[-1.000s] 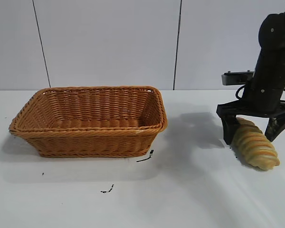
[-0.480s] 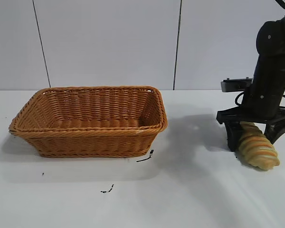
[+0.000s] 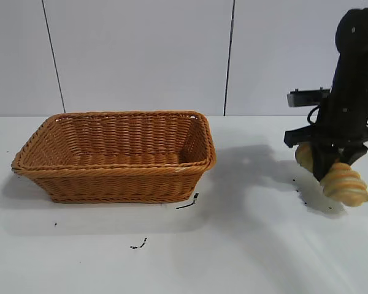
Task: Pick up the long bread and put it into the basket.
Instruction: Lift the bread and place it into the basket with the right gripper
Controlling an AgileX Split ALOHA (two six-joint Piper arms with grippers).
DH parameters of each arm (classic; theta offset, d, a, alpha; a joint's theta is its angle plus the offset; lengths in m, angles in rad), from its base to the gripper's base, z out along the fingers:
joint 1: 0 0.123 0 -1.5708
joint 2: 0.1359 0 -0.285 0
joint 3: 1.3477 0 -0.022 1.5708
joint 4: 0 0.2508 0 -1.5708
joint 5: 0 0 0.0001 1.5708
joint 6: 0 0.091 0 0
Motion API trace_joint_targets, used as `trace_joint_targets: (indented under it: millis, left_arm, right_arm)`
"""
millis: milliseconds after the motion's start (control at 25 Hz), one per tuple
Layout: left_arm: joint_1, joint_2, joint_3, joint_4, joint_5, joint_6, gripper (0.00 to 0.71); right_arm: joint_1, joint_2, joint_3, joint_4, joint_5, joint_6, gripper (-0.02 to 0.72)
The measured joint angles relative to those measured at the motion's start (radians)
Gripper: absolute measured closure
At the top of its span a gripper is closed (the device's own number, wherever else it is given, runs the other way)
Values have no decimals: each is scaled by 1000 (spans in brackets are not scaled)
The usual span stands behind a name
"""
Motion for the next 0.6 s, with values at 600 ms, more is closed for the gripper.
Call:
trace_joint_targets:
  millis: [600]
  left_arm:
    - [0, 0, 0, 0, 0, 0, 12]
  right_arm:
    - [285, 266, -548, 11, 139, -53, 535]
